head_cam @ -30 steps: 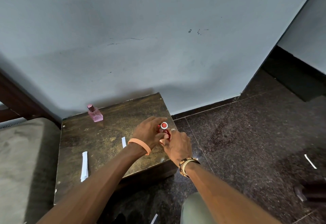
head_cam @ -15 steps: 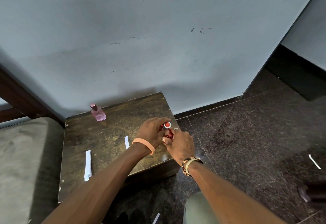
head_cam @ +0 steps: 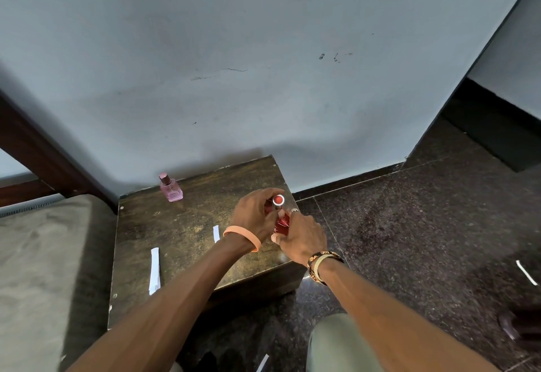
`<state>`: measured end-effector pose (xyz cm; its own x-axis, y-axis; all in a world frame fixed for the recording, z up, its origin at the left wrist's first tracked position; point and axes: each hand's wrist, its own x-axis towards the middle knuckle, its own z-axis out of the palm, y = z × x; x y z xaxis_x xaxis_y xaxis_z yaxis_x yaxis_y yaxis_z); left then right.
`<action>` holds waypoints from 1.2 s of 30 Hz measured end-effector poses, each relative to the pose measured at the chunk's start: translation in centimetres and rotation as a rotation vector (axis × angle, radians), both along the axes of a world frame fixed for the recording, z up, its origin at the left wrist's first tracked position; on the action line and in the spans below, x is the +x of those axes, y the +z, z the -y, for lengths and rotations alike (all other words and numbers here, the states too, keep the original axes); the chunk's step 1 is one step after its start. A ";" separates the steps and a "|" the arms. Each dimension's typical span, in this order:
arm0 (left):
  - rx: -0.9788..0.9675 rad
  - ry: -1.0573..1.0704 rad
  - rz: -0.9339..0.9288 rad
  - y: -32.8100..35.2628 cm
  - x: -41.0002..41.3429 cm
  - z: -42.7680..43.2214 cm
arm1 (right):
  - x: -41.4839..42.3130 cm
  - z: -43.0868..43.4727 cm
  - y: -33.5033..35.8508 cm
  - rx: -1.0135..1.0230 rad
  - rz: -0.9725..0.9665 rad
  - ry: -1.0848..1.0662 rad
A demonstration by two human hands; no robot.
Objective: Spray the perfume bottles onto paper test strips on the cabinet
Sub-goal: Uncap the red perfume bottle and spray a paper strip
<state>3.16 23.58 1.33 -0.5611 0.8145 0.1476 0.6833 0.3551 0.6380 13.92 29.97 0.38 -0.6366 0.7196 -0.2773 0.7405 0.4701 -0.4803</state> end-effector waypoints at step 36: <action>0.111 0.577 0.285 -5.0 -16.8 20.9 | -20.8 16.3 0.0 -0.436 -0.287 0.309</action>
<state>-13.64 2.68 -3.63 -0.9334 0.3588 -0.0056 0.2011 0.5361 0.8198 -6.84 13.69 0.42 -0.8910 0.3483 -0.2914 0.4136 0.3576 -0.8373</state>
